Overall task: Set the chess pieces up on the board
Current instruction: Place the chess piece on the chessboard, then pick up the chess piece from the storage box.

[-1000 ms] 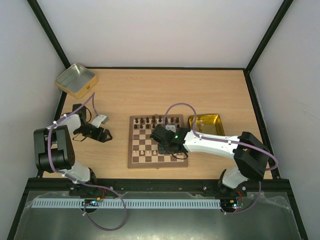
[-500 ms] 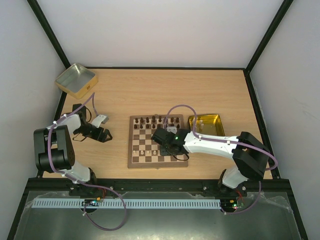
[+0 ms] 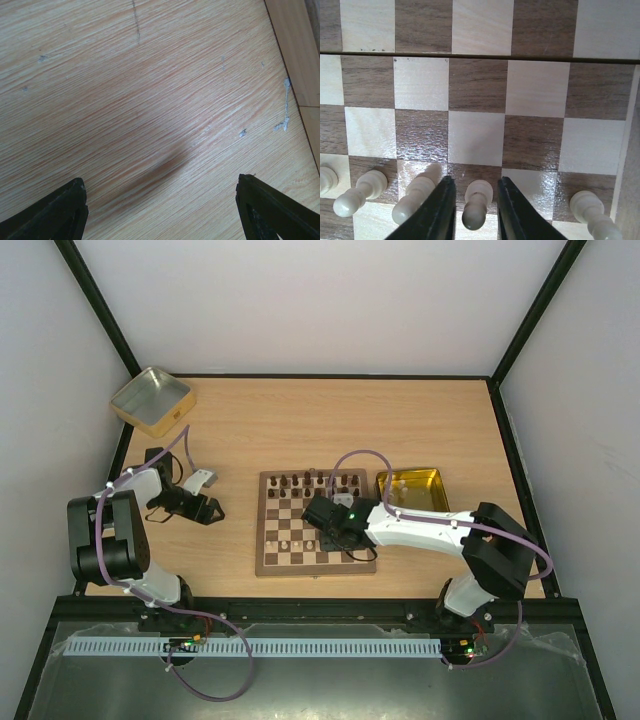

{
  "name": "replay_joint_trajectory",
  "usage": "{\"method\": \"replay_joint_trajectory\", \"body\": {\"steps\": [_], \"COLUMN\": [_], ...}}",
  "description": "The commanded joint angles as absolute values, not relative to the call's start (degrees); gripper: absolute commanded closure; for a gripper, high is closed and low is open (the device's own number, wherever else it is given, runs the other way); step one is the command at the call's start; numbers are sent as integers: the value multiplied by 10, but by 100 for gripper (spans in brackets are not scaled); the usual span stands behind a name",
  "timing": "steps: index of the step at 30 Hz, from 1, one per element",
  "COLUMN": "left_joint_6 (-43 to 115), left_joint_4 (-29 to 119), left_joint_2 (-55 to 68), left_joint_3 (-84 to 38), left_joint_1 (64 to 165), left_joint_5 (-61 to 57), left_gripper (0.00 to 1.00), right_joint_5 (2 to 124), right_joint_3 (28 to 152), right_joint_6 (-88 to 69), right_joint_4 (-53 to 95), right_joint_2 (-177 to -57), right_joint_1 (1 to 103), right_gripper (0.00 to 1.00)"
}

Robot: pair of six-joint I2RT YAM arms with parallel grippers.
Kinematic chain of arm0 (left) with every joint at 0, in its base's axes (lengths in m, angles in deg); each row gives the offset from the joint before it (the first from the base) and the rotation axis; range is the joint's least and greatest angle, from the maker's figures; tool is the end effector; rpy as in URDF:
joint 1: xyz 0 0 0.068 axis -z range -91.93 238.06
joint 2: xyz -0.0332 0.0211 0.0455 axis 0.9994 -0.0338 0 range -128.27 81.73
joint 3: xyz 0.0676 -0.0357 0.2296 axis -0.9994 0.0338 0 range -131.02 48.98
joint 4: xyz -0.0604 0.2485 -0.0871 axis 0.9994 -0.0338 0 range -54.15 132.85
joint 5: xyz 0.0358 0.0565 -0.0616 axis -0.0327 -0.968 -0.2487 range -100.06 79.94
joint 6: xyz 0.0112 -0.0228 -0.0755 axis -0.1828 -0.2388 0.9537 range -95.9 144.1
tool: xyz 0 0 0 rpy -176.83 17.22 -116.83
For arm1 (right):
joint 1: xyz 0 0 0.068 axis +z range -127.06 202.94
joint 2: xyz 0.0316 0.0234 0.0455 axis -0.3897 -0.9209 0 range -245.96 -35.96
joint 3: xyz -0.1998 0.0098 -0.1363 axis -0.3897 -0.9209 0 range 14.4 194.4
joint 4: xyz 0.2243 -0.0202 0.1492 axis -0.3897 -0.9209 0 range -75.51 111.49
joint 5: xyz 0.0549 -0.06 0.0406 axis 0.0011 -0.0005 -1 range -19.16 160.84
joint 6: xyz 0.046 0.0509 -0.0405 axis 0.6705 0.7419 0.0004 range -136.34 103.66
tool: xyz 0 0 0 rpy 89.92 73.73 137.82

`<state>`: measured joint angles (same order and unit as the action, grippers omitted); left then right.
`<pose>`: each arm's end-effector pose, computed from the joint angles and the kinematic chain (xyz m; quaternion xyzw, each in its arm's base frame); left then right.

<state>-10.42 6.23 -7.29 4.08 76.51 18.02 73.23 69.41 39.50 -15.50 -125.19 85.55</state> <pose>0.2632 0.0209 0.0787 0.2117 0.9437 -0.1918 0.1667 0.1436 0.2710 0.1172 -0.0549 0.9848 0.1297 0.1012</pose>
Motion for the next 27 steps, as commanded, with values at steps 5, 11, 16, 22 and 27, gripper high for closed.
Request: {"method": "replay_joint_trajectory", "body": {"steps": [5, 11, 16, 22, 27], "left_joint_6": [-107, -106, -99, -96, -98], "left_joint_4": [61, 62, 67, 65, 63], "left_joint_2": [-90, -95, -102, -106, -122], "left_joint_3": [57, 55, 55, 59, 56], "left_joint_1": [763, 763, 763, 763, 763], "left_joint_5": [159, 157, 148, 137, 136], "left_gripper": [18, 18, 18, 18, 18], "right_joint_5": [799, 830, 856, 794, 777], "right_joint_3": [719, 746, 754, 696, 674], "right_joint_6": [408, 395, 361, 293, 259], "right_joint_4": [-185, -220, -279, -279, -277], "right_joint_2": [-1252, -1224, -1158, -1119, -1143], "right_joint_1": [852, 809, 711, 558, 495], "right_gripper": [74, 74, 74, 68, 68]}}
